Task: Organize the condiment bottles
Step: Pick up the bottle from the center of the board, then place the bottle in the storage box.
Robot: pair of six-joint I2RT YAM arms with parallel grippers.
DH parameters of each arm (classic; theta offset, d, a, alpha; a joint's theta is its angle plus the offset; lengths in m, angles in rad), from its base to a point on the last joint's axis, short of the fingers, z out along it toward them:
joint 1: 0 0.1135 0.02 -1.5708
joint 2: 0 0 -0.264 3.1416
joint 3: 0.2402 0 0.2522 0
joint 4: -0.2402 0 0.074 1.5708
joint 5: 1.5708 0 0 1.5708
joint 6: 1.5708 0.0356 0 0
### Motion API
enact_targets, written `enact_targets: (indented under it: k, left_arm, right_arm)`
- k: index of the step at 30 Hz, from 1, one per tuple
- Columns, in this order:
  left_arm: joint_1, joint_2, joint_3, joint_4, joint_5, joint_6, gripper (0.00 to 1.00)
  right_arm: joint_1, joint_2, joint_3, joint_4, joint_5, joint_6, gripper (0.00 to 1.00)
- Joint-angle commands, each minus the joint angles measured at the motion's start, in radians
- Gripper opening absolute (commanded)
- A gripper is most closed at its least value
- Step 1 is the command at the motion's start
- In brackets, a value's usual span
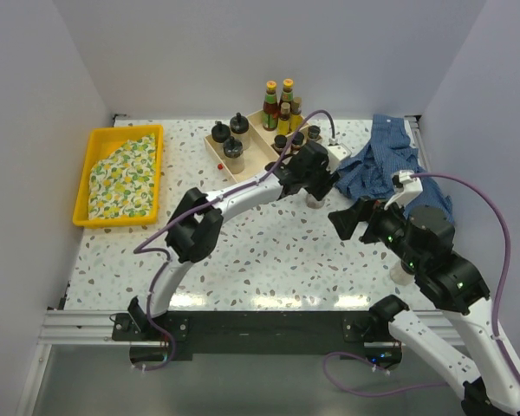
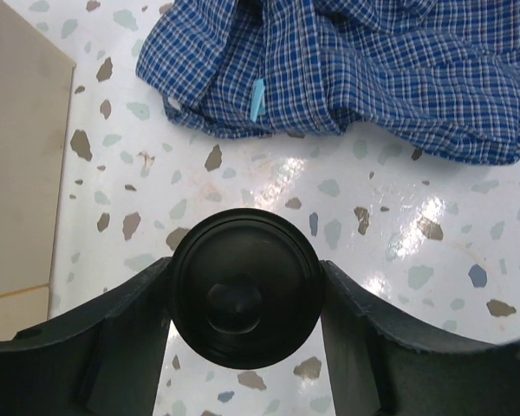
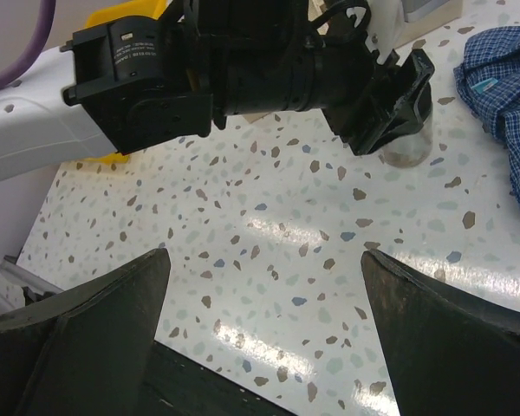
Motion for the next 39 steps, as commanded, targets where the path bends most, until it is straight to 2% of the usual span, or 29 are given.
enact_targets:
  k: [1, 6, 14, 21, 27, 33, 39]
  left_arm:
    - [0.004, -0.160, -0.030, -0.065, -0.048, -0.040, 0.00]
    - [0.021, -0.284, -0.028, -0.155, -0.141, -0.048, 0.00]
    - [0.186, -0.350, -0.025, -0.203, -0.146, -0.063, 0.00]
    - [0.262, -0.311, -0.027, -0.104, -0.157, 0.081, 0.00]
    - [0.320, -0.199, 0.045, -0.113, -0.155, 0.097, 0.00]
    - [0.361, -0.182, -0.016, 0.004, -0.082, 0.124, 0.00]
    - [0.389, -0.142, -0.008, 0.033, -0.057, 0.133, 0.00]
  right_arm:
    - [0.000, -0.017, 0.006, 0.021, 0.020, 0.002, 0.96]
    - [0.000, -0.029, 0.006, -0.032, 0.042, -0.019, 0.96]
    - [0.000, -0.038, -0.028, 0.018, 0.023, 0.010, 0.96]
    - [-0.001, -0.001, 0.001, 0.036, 0.025, 0.002, 0.96]
    - [0.000, 0.025, 0.029, 0.017, 0.034, 0.000, 0.96]
    - [0.000, 0.031, 0.029, 0.023, 0.045, 0.004, 0.96]
    - [0.000, 0.054, 0.017, 0.023, 0.042, -0.006, 0.96]
